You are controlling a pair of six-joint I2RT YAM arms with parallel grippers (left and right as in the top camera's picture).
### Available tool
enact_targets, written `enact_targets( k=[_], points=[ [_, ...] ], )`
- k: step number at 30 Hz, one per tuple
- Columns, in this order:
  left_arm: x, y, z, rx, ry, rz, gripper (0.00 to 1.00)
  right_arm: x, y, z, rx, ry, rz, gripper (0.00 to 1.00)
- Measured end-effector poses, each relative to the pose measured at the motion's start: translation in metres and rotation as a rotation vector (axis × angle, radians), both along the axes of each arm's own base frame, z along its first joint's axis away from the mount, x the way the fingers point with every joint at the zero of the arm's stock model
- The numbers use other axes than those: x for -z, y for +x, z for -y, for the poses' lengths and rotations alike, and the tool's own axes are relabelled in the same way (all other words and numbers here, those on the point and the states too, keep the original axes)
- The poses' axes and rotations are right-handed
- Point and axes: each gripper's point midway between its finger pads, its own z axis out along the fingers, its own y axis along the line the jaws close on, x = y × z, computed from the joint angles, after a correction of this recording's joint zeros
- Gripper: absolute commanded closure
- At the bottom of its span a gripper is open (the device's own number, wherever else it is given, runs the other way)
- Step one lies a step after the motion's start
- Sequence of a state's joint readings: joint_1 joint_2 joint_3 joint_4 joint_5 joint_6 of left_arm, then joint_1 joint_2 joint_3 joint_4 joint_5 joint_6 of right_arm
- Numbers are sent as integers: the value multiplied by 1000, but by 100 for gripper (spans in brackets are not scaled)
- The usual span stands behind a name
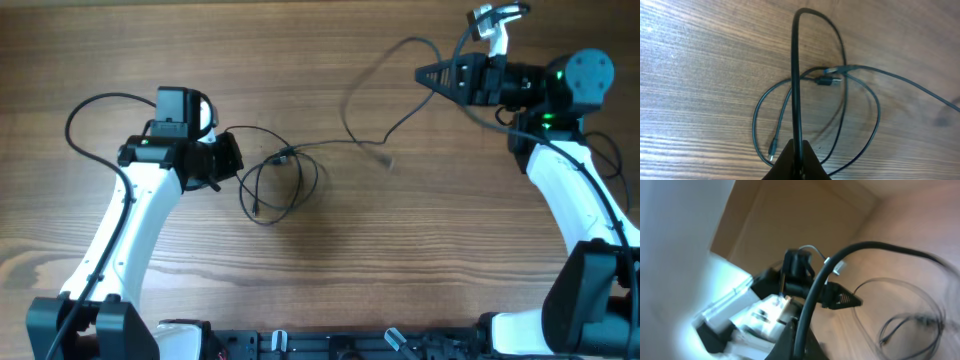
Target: Untangle cables
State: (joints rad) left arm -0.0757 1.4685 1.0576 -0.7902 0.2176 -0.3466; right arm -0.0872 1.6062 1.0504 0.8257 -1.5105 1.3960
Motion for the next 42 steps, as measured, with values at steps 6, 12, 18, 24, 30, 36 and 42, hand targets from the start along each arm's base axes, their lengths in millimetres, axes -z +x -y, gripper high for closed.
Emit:
enact_targets(
  k=[6,12,18,24,30,36,42],
  points=[
    [3,-2,2,12,29,-9,96,39,23,15,136,15,-264,95],
    [5,-7,0,9,42,-29,96,78,46,28,332,-77,-365,95],
    [6,-7,-1,7,46,-31,96,118,44,61,550,-471,-489,95],
    [6,-7,-1,7,48,-31,96,87,56,116,729,-877,-266,96],
    [6,-7,-1,6,49,-31,96,30,65,185,959,-1048,-152,96],
    [6,-7,-1,6,49,-31,96,-40,57,262,1231,-1048,-96,96],
    [6,-7,-1,6,49,-31,96,-32,24,319,1361,-1097,-250,95]
  ],
)
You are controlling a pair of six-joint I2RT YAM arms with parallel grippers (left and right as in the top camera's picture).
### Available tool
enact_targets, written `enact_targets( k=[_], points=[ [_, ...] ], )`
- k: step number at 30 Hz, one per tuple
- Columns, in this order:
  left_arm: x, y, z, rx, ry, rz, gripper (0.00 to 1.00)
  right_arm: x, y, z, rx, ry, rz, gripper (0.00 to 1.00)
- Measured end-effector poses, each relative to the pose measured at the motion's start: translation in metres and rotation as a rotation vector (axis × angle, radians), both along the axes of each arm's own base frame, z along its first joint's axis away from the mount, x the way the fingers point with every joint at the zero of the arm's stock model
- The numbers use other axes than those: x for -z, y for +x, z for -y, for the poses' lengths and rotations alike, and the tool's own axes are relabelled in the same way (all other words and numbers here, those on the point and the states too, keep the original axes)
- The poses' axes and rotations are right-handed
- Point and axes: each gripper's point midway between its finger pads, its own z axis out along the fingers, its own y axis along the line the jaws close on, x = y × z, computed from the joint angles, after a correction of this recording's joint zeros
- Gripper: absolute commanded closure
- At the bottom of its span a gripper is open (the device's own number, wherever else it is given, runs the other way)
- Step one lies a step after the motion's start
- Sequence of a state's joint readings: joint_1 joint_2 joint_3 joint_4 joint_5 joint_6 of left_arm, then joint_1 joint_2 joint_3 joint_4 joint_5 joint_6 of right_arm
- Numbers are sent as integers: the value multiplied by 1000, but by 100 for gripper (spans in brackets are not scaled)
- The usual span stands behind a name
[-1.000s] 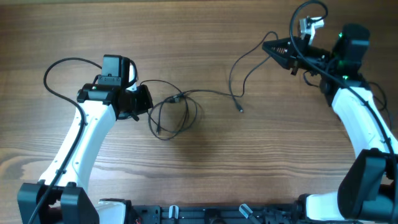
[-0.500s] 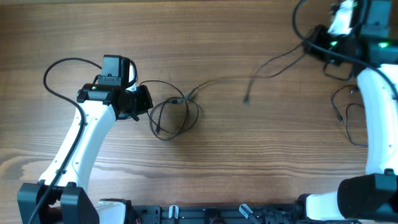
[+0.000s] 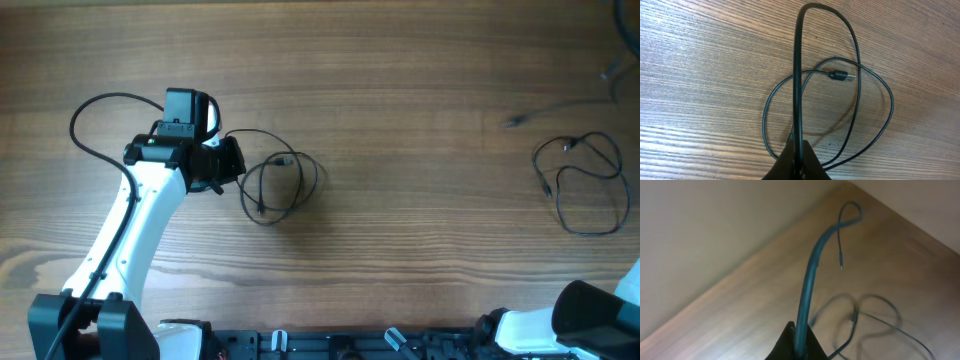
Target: Untangle cables
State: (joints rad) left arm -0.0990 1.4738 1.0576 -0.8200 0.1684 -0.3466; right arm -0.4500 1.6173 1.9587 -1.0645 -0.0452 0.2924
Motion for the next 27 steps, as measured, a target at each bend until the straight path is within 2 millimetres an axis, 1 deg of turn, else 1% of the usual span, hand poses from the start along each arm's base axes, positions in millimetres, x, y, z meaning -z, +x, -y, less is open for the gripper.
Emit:
enact_targets(
  k=[3,5,8,9,11,14,16,18,20,23,27],
  points=[
    [0,0,0,0,0,0,96,17,-16,19,95,0,-82,96],
    [0,0,0,0,0,0,96,30,-21,27,136,-9,-136,96],
    [0,0,0,0,0,0,96,57,-22,35,170,-4,-219,96],
    [0,0,0,0,0,0,96,71,-22,38,178,2,-259,96],
    [0,0,0,0,0,0,96,91,-21,41,185,16,-315,96],
    [0,0,0,0,0,-2,96,116,-20,43,188,36,-384,95],
    [0,-1,0,0,0,-3,96,129,-20,45,192,50,-421,96],
    [0,-1,0,0,0,-3,96,136,-20,47,196,59,-440,95],
    [0,-1,0,0,0,-3,96,140,-23,50,203,66,-453,92],
    [0,-1,0,0,0,-3,96,142,-29,57,228,78,-460,86],
    [0,-1,0,0,0,-3,96,142,-41,73,285,93,-458,85]
  ],
)
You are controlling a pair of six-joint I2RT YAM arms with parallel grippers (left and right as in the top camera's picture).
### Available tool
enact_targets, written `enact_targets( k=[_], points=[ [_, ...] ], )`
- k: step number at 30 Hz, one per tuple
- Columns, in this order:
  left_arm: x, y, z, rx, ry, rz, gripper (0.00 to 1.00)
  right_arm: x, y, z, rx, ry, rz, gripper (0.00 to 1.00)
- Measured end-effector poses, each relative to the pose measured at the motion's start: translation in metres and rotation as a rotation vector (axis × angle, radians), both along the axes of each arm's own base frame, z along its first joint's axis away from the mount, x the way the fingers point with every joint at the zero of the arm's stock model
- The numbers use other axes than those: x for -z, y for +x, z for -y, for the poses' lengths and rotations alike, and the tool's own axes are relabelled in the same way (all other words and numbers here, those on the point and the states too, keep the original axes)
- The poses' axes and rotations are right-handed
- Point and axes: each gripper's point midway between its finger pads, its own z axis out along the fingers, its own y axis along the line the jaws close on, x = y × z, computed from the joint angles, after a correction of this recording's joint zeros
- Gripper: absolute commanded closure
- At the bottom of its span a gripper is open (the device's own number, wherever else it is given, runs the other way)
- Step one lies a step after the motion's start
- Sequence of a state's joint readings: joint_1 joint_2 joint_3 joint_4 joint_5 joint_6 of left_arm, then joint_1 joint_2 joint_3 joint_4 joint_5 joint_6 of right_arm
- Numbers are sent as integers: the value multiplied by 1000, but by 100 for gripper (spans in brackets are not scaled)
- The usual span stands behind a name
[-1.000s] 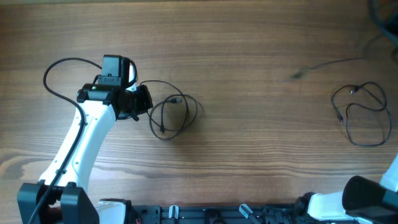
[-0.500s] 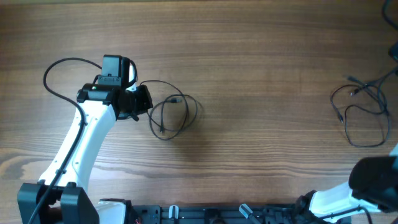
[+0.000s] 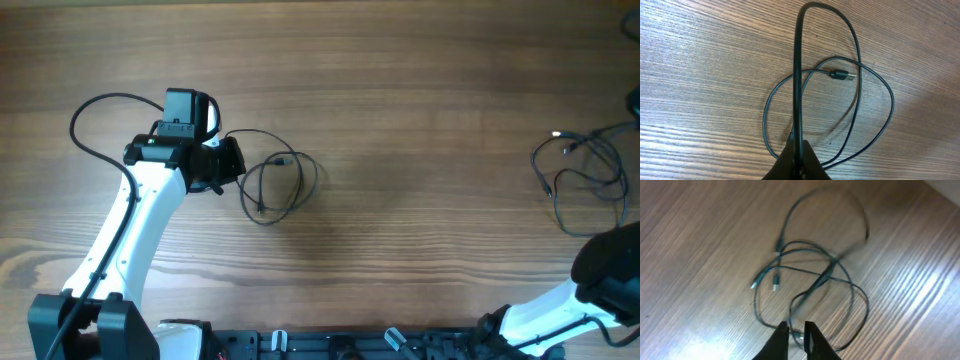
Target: Untangle cables
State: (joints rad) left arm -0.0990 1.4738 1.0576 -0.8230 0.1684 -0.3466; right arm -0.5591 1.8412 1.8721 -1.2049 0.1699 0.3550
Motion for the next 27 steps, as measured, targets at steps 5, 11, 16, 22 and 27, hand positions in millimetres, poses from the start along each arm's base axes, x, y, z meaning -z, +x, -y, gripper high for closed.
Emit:
enact_targets(
  k=[5,11,16,22,27],
  points=[
    [0,0,0,0,0,0,96,-2,0,8,18,7,32,82],
    [0,0,0,0,0,0,96,-2,14,-5,-23,83,99,71],
    [-1,3,2,6,-1,13,96,-3,29,-29,-138,192,165,62],
    [-23,29,55,138,-139,174,96,-6,47,-95,-422,358,213,57],
    [-72,40,137,382,-390,382,34,-6,56,-166,-667,419,174,52]
  ],
)
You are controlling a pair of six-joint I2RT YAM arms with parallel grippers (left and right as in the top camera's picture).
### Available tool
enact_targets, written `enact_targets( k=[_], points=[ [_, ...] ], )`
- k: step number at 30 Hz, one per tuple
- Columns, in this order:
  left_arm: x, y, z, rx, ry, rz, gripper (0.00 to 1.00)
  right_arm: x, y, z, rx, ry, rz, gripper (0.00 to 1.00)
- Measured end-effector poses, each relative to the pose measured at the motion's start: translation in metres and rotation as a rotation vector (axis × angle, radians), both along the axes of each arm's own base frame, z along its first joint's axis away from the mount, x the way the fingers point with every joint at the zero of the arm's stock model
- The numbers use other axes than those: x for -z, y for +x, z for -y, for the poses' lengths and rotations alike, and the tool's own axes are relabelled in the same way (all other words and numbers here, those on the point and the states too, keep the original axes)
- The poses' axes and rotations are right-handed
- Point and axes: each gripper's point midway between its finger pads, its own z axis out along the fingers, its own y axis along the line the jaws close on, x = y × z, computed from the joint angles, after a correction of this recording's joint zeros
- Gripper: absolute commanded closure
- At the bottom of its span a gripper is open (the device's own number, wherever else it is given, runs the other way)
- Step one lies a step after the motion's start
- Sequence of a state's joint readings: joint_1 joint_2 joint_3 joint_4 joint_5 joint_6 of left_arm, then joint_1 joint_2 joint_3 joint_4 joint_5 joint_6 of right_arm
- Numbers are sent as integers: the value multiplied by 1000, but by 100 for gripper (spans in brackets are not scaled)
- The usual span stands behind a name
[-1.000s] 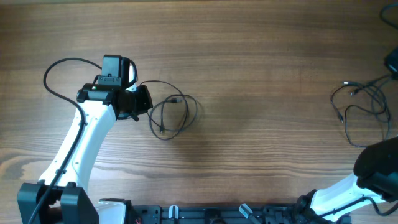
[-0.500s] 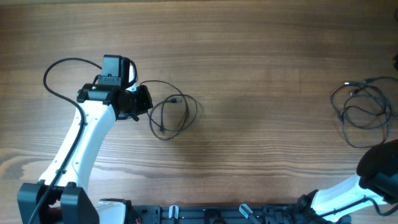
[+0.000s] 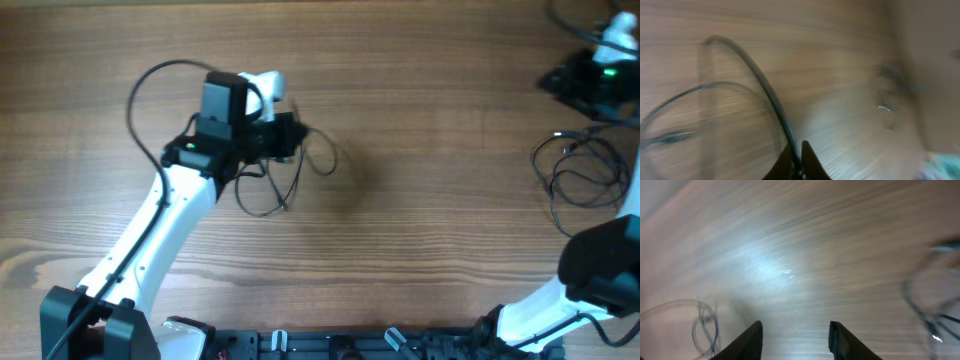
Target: Untangle cables
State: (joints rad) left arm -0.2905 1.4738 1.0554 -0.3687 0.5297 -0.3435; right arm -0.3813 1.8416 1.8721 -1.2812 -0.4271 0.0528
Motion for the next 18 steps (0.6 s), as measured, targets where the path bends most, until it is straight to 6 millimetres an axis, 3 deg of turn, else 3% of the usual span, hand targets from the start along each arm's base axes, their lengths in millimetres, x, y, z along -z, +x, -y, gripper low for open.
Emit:
enact_targets(
  k=[2,6,9,13,18],
  points=[
    [-17,-7,26,97,-73,48,31,0,4,-34,-108,1,3,51],
    [-10,-20,30,125,-77,-13,22,1,5,-83,-250,-8,2,46],
    [11,-30,17,73,-2,-109,22,2,3,-121,-357,-27,3,45],
    [45,-41,-20,-51,186,-225,20,15,-6,-164,-475,-48,-19,44],
    [61,-37,-67,-195,339,-263,20,46,-20,-205,-583,-57,-58,44]
  ],
)
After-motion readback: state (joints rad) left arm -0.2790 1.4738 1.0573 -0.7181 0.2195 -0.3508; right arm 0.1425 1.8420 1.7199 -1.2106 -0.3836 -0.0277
